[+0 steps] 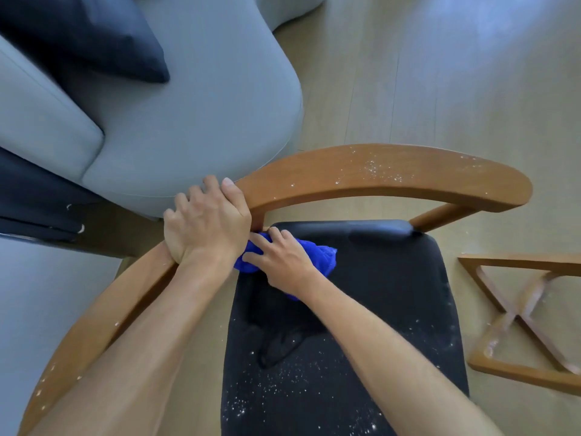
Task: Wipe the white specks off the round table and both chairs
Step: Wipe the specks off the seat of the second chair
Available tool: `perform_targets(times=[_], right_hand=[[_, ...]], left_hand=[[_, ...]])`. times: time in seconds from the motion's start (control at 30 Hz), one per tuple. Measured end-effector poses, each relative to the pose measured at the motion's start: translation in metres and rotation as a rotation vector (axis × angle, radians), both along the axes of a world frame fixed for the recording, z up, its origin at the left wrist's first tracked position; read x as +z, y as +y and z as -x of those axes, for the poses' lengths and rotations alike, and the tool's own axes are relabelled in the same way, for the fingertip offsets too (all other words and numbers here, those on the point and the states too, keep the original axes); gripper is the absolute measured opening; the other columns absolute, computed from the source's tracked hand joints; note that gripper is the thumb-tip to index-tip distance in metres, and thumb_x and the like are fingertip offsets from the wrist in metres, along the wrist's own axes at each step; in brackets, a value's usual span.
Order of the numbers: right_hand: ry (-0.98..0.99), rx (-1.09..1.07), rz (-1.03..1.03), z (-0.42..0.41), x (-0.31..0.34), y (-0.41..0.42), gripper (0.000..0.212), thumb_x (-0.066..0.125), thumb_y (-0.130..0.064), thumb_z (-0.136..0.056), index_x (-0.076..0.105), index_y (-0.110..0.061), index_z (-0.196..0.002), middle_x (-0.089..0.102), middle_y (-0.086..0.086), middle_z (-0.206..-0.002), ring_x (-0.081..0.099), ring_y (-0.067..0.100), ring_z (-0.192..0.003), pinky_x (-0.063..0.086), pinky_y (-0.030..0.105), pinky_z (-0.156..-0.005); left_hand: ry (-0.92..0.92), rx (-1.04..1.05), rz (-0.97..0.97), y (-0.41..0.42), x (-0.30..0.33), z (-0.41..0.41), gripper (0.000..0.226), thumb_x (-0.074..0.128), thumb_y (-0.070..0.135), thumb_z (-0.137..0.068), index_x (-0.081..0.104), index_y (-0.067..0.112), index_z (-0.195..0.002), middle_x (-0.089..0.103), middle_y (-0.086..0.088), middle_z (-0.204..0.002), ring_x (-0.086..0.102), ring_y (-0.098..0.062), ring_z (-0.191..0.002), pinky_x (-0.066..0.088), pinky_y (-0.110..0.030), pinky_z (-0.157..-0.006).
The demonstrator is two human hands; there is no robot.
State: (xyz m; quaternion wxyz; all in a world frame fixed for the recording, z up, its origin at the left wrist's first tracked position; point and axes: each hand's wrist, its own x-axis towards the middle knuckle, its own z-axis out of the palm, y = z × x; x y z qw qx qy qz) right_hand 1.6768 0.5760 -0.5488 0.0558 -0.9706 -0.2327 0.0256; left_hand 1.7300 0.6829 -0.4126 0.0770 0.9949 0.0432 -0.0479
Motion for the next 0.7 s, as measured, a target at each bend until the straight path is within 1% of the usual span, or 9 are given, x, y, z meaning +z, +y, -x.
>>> perform_targets(times=[0.13,0.27,0.3,0.37,0.43,0.47,0.53,0.6,0.7], right_hand=[[-0.025,-0.107,-0.098,0.014,-0.013,-0.003,0.046,0.074,-0.011,-0.064,0.068,-0.029,-0.107,0.057,0.005,-0.129,0.054,0.03,-0.082,0.044,0.037,-0.063],[-0.073,-0.264,-0.117,0.022,-0.016,0.0,0.049,0.067,-0.002,-0.061,0.067,-0.026,-0.103,0.059,0.007,-0.129,0.053,0.032,-0.078,0.041,0.036,-0.06],[-0.085,-0.354,-0.127,0.025,-0.015,-0.005,0.049,0.064,0.001,-0.061,0.067,-0.025,-0.103,0.06,0.009,-0.128,0.053,0.032,-0.076,0.04,0.036,-0.058],[-0.066,-0.642,-0.182,0.029,-0.01,-0.027,0.049,0.064,0.0,-0.067,0.065,-0.02,-0.111,0.058,0.014,-0.129,0.053,0.035,-0.075,0.043,0.038,-0.058],[-0.055,-0.914,-0.248,0.027,-0.005,-0.049,0.051,0.069,-0.011,-0.076,0.06,-0.018,-0.125,0.055,0.018,-0.13,0.053,0.04,-0.081,0.047,0.043,-0.065],[-0.07,-0.966,-0.253,0.026,-0.005,-0.052,0.053,0.071,-0.016,-0.078,0.058,-0.017,-0.129,0.055,0.019,-0.128,0.053,0.04,-0.083,0.048,0.044,-0.066],[-0.075,-0.885,-0.228,0.027,-0.008,-0.039,0.055,0.074,-0.016,-0.073,0.06,-0.017,-0.126,0.056,0.022,-0.123,0.051,0.039,-0.078,0.049,0.042,-0.063],[-0.052,-0.787,-0.212,0.032,-0.008,-0.016,0.057,0.075,-0.008,-0.065,0.064,-0.016,-0.12,0.056,0.025,-0.12,0.05,0.036,-0.072,0.049,0.039,-0.057],[-0.087,-0.729,-0.218,0.048,-0.006,0.011,0.056,0.064,-0.002,-0.062,0.063,-0.017,-0.116,0.055,0.025,-0.121,0.046,0.031,-0.069,0.047,0.036,-0.057]], left_hand=[[0.0,0.005,0.002,0.002,-0.001,0.0,0.052,0.011,0.035,-0.1,0.053,0.006,-0.105,0.062,-0.019,-0.106,0.055,-0.037,-0.097,0.038,-0.045,-0.08],[0.005,-0.002,-0.007,0.003,-0.004,-0.002,0.052,0.011,0.035,-0.1,0.054,0.007,-0.107,0.062,-0.018,-0.106,0.054,-0.037,-0.097,0.036,-0.044,-0.079],[0.007,-0.005,-0.011,0.002,-0.004,-0.002,0.051,0.011,0.035,-0.1,0.054,0.008,-0.107,0.062,-0.018,-0.106,0.054,-0.037,-0.098,0.034,-0.043,-0.077],[0.012,-0.006,-0.017,0.002,-0.006,-0.002,0.051,0.011,0.036,-0.1,0.053,0.008,-0.108,0.062,-0.018,-0.107,0.054,-0.037,-0.098,0.033,-0.042,-0.076],[0.011,-0.003,-0.017,0.001,-0.007,-0.002,0.051,0.012,0.036,-0.1,0.054,0.008,-0.109,0.062,-0.017,-0.109,0.054,-0.037,-0.1,0.035,-0.044,-0.078],[0.012,-0.001,-0.018,0.001,-0.007,-0.003,0.051,0.013,0.036,-0.1,0.054,0.007,-0.11,0.062,-0.017,-0.11,0.054,-0.037,-0.101,0.035,-0.044,-0.079],[0.021,0.003,-0.02,0.001,-0.007,-0.002,0.052,0.013,0.036,-0.1,0.054,0.007,-0.111,0.062,-0.018,-0.111,0.054,-0.037,-0.102,0.035,-0.044,-0.08],[0.025,-0.002,-0.017,0.001,-0.006,-0.002,0.052,0.012,0.036,-0.1,0.054,0.006,-0.112,0.062,-0.018,-0.111,0.054,-0.037,-0.102,0.035,-0.044,-0.08],[0.025,0.001,-0.007,-0.001,-0.005,-0.001,0.052,0.013,0.036,-0.101,0.053,0.006,-0.113,0.062,-0.018,-0.113,0.054,-0.038,-0.104,0.036,-0.045,-0.082]])
